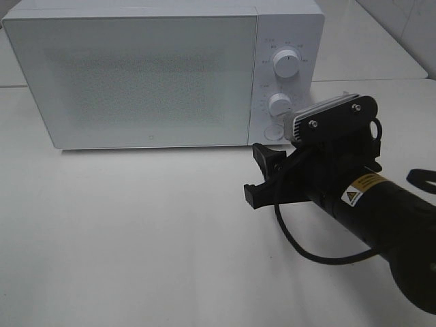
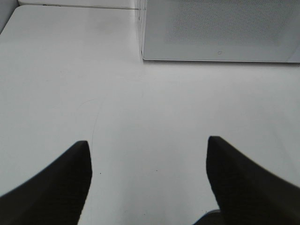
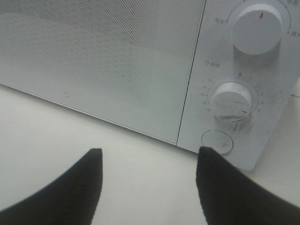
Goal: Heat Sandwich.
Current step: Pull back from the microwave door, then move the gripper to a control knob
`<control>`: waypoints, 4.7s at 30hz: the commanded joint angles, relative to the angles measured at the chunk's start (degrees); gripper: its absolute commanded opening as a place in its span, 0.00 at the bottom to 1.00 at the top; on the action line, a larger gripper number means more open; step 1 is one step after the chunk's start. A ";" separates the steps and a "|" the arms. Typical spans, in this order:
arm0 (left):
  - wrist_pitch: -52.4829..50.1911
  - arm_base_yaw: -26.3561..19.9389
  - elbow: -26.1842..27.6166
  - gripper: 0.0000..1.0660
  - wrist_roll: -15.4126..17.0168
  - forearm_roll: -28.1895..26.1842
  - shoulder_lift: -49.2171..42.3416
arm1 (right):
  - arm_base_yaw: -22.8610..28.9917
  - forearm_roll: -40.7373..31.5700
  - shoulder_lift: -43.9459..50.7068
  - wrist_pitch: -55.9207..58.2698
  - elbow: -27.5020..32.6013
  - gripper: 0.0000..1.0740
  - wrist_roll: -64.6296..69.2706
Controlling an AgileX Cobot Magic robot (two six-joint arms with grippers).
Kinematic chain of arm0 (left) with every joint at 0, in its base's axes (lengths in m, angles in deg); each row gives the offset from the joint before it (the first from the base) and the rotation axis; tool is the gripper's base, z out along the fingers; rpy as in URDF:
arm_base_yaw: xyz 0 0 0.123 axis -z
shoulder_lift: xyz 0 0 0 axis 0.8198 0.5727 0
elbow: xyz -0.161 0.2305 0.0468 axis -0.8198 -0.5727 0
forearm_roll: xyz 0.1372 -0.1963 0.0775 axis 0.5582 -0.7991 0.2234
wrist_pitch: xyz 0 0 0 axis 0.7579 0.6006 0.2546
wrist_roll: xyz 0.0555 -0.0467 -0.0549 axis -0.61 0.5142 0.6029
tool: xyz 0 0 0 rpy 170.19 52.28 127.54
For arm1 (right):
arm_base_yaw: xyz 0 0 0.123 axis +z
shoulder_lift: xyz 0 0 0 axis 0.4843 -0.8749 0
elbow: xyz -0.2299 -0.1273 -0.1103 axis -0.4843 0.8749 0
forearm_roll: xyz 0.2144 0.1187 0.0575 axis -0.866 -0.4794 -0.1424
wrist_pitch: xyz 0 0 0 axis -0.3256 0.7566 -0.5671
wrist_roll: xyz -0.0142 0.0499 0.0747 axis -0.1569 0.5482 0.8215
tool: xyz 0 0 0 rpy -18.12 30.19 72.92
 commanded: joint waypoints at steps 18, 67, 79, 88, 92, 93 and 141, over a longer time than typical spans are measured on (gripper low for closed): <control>-0.74 0.23 -0.06 0.62 -0.06 -0.06 -1.09 | 0.29 -11.29 -13.12 -12.32 -7.91 0.55 0.57; -0.74 0.23 -0.06 0.62 -0.11 0.11 -1.03 | -6.76 -12.32 -22.06 -18.05 -24.75 0.66 -6.76; -0.74 0.23 -0.06 0.62 -0.11 0.11 -1.03 | -8.54 -10.89 -22.57 -17.93 -24.75 0.64 -6.53; -0.74 0.23 -0.06 0.62 -0.11 0.11 -1.03 | -9.17 -11.06 -22.98 -17.59 -24.75 0.64 -4.01; -0.74 0.23 -0.06 0.62 -0.11 0.11 -1.03 | -9.17 -11.17 -24.52 -18.11 -25.90 0.64 -3.55; -0.74 0.23 -0.06 0.62 -0.11 0.23 -1.03 | -9.17 -11.06 -25.32 -18.22 -26.87 0.64 -3.72; -0.74 0.23 -0.06 0.62 -0.11 0.29 -1.03 | -9.11 -13.52 -25.21 -18.22 -28.07 0.00 70.87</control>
